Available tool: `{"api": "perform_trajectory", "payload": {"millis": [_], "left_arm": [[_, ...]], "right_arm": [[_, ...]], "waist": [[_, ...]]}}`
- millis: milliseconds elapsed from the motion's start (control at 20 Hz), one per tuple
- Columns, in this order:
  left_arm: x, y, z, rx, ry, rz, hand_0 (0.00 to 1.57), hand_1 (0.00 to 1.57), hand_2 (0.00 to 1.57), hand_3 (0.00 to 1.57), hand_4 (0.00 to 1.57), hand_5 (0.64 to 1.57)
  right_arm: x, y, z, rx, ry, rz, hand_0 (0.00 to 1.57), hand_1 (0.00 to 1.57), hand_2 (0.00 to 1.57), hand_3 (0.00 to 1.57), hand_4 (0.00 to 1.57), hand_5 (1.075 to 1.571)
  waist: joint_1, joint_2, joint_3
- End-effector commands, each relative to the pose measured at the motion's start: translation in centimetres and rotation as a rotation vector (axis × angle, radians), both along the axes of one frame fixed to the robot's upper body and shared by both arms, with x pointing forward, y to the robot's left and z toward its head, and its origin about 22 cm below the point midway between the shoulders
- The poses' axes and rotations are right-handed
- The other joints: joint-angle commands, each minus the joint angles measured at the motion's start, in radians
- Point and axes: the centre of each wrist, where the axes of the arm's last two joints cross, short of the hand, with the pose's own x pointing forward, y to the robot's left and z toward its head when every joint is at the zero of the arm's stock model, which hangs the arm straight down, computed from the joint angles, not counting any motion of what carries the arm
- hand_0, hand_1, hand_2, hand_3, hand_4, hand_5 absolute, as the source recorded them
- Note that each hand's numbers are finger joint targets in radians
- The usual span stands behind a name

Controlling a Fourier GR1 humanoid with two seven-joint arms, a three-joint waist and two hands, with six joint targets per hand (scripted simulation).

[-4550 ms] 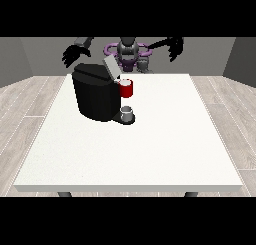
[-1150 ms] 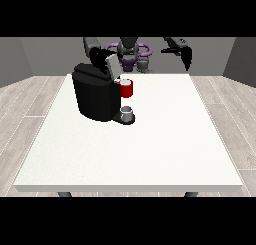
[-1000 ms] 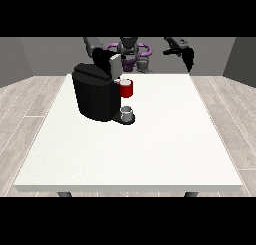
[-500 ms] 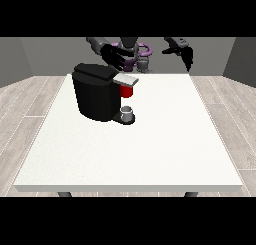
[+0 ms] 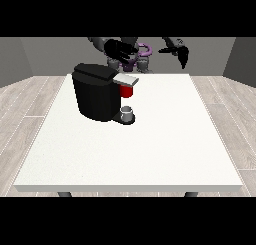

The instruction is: Insert the coffee pod into the coffee machine and close the lid

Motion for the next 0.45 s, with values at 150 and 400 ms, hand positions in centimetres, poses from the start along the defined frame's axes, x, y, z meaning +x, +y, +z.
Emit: {"api": "perform_trajectory", "payload": {"millis": [150,400], "left_arm": [[-0.4,1.2,-1.2,-0.036,0.034,0.050,0.00,0.00,0.00,0.00,0.19,1.571],[-2.1,1.7,-3.5,-0.005,0.104,0.094,0.00,0.00,0.00,0.00,0.19,1.571]], "right_arm": [[-3.6,2.0,-4.2,0.132,0.018,0.132,0.00,0.00,0.00,0.00,0.28,1.571],[-7.8,0.8,-9.5,0.235,0.142,0.040,0.00,0.00,0.00,0.00,0.16,1.571]], "waist": [[-0.070,-0.070,0.0000],[-0.118,-0.138,0.0001]]}}
